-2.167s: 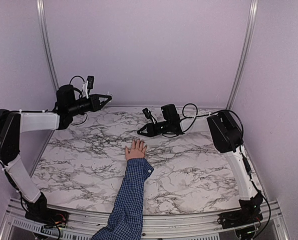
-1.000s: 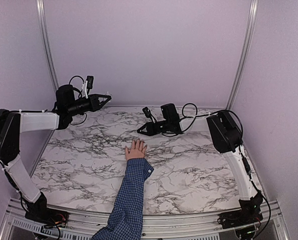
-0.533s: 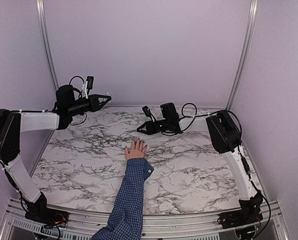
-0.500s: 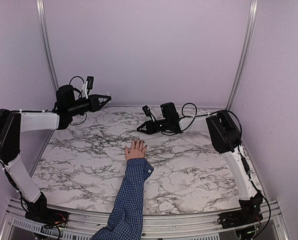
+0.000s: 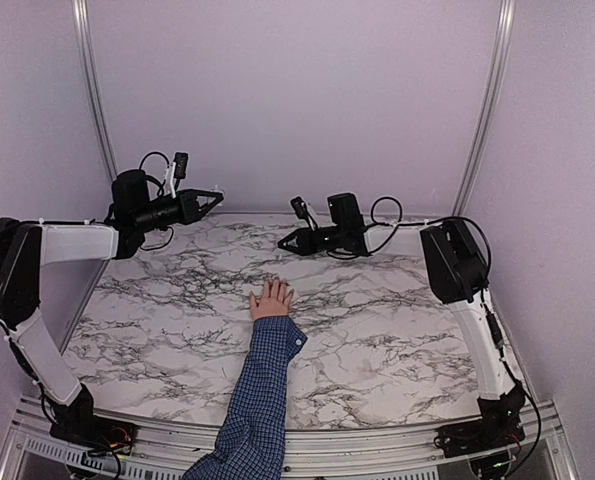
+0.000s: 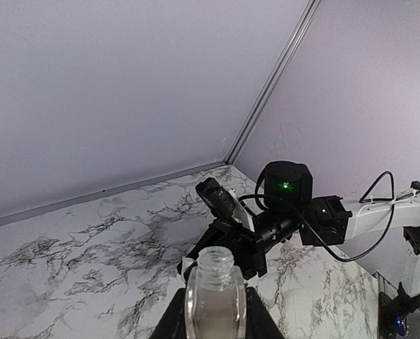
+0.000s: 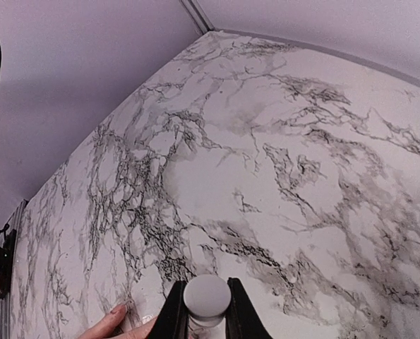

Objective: Paint the nails
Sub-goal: Paint the hand on the nail, then close the cap of the nail polish bottle.

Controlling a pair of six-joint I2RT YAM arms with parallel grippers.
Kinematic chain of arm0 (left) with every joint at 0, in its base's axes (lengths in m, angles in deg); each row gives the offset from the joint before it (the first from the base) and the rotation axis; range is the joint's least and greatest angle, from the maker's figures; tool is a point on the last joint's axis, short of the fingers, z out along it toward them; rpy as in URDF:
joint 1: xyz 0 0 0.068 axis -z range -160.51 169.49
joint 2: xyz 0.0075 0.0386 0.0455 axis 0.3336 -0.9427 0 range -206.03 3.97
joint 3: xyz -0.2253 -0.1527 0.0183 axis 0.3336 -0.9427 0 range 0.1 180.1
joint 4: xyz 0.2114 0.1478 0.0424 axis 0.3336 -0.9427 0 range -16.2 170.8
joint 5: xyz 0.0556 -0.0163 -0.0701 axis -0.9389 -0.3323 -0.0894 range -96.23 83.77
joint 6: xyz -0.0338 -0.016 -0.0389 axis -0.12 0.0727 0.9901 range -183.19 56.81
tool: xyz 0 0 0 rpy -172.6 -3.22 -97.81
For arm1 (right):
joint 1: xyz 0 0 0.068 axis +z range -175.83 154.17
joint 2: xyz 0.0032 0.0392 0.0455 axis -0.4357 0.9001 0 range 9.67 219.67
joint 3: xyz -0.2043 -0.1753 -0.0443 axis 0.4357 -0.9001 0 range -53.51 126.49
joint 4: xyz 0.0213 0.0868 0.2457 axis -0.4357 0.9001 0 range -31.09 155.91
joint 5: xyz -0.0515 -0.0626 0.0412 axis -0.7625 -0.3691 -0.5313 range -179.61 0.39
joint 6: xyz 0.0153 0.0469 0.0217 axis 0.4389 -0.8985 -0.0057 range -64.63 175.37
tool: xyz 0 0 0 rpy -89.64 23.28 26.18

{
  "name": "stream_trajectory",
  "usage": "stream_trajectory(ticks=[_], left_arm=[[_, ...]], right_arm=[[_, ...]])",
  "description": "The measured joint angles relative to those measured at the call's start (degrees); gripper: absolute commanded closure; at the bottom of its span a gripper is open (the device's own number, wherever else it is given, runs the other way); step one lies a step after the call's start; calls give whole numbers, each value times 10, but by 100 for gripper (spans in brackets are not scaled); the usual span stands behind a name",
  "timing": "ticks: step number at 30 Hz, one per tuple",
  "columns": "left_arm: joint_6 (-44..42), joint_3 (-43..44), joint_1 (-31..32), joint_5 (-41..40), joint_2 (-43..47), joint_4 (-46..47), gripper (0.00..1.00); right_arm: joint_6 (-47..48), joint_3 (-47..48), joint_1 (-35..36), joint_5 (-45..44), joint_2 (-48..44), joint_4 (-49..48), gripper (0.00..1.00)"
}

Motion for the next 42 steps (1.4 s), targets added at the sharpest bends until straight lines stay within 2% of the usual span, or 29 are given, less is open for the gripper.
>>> stream_trajectory(ticks=[7,15,21,30,36,42], left_arm=[[-9,0,7,8,18,0,100],[-24,-30,43,8,94,2,100],[-47,-66,92,5,133,3,100],[-83,-85,193,-18,197,2,100],[-115,-120,210,-37,261,2,100],[-134,-134,212,-50,290,-3,100]], right_arm=[[7,-20,-2,4,-86,3,100],[52,-57,-2,3,-213,45,100],[65,-97,-2,11,-297,81,100],[38,-158,0,37,-433,82,100],[34,-155,16,38,-502,97,100],[35,-94,87,29,-501,141,100]])
